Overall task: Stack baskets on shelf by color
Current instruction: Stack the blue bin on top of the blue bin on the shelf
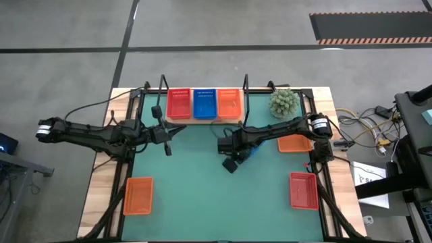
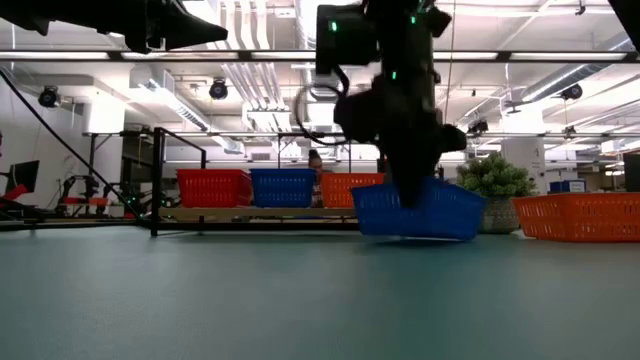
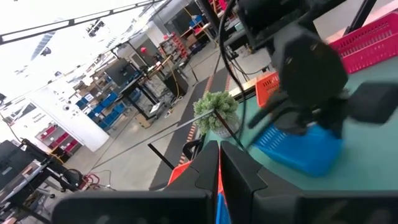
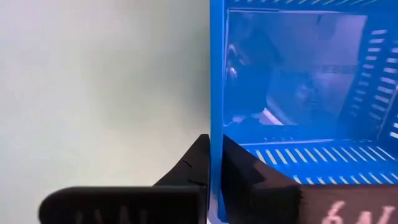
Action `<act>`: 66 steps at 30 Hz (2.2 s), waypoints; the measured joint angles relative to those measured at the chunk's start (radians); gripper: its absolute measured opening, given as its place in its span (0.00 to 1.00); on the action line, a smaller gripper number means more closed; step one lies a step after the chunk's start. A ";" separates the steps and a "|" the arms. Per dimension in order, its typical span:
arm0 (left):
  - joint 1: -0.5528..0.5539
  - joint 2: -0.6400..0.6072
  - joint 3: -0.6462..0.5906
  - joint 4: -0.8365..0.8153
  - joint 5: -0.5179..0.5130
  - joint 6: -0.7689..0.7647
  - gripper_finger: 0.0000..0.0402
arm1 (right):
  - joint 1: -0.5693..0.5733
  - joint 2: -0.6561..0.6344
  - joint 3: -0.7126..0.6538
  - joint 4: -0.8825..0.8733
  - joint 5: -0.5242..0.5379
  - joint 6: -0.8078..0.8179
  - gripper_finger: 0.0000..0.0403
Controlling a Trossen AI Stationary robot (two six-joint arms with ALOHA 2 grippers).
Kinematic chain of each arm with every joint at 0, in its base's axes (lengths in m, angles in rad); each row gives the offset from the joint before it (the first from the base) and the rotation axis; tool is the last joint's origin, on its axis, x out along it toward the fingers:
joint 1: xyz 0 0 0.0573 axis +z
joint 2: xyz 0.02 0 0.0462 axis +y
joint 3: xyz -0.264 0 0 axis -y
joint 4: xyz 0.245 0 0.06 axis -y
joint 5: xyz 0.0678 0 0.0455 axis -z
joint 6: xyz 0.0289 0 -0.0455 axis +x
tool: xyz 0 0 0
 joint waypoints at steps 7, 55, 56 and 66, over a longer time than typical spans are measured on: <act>0.000 0.000 0.000 0.007 0.003 -0.001 0.00 | 0.113 -0.001 0.102 0.016 -0.148 -0.483 0.03; 0.001 -0.006 0.001 0.116 0.003 0.080 0.00 | -0.306 0.145 0.473 0.153 0.213 -1.219 0.02; 0.001 -0.006 0.001 0.116 0.003 0.080 0.00 | -0.306 0.145 0.473 0.159 0.215 -1.206 0.02; 0.000 -0.006 0.001 0.115 0.003 0.080 0.00 | -0.315 0.145 0.473 0.177 0.220 -1.150 0.15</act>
